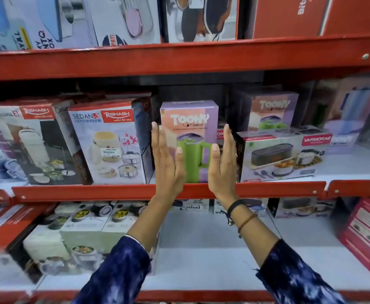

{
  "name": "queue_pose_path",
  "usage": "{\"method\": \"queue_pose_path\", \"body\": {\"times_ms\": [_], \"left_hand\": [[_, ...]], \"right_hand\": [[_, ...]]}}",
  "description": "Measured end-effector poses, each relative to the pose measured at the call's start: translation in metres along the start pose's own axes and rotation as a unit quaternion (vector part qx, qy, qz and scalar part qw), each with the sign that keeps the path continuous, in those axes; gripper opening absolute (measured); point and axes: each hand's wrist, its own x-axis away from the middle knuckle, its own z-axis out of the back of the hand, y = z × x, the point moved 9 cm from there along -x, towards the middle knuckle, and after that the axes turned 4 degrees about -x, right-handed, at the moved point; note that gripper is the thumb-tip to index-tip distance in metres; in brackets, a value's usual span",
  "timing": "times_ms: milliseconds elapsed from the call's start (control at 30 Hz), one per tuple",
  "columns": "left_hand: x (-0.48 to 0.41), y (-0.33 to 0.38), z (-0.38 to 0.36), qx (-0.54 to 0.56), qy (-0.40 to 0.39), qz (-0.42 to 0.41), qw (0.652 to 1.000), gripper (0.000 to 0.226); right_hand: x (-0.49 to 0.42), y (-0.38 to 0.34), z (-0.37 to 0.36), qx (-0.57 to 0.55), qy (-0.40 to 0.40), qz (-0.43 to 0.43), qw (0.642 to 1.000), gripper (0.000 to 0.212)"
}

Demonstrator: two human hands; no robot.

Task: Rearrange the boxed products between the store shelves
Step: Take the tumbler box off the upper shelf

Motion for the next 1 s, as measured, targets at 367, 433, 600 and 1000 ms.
{"method": "queue_pose_path", "body": {"times_ms": [367, 433, 600, 1000], "left_hand": [[-0.012, -0.052, -0.004, 0.037, -0.085, 0.170, 0.981, 0.049], [-0.011, -0.047, -0.001, 0.057, -0.080, 0.158, 0.983, 0.048], [-0.009, -0.010, 0.019, 0.117, -0.049, 0.130, 0.983, 0.056], [0.078, 0.048, 0.022, 0.086, -0.058, 0.121, 0.987, 0.050]], "right_hand": [[-0.019, 0.041, -0.015, -0.018, -0.064, -0.091, 0.994, 0.059], [-0.018, 0.035, -0.007, -0.036, -0.054, -0.081, 0.995, 0.059], [-0.017, 0.001, 0.020, -0.080, -0.026, -0.031, 0.996, 0.067], [0.049, -0.015, 0.125, -0.056, 0.027, 0.034, 0.997, 0.061]]}}
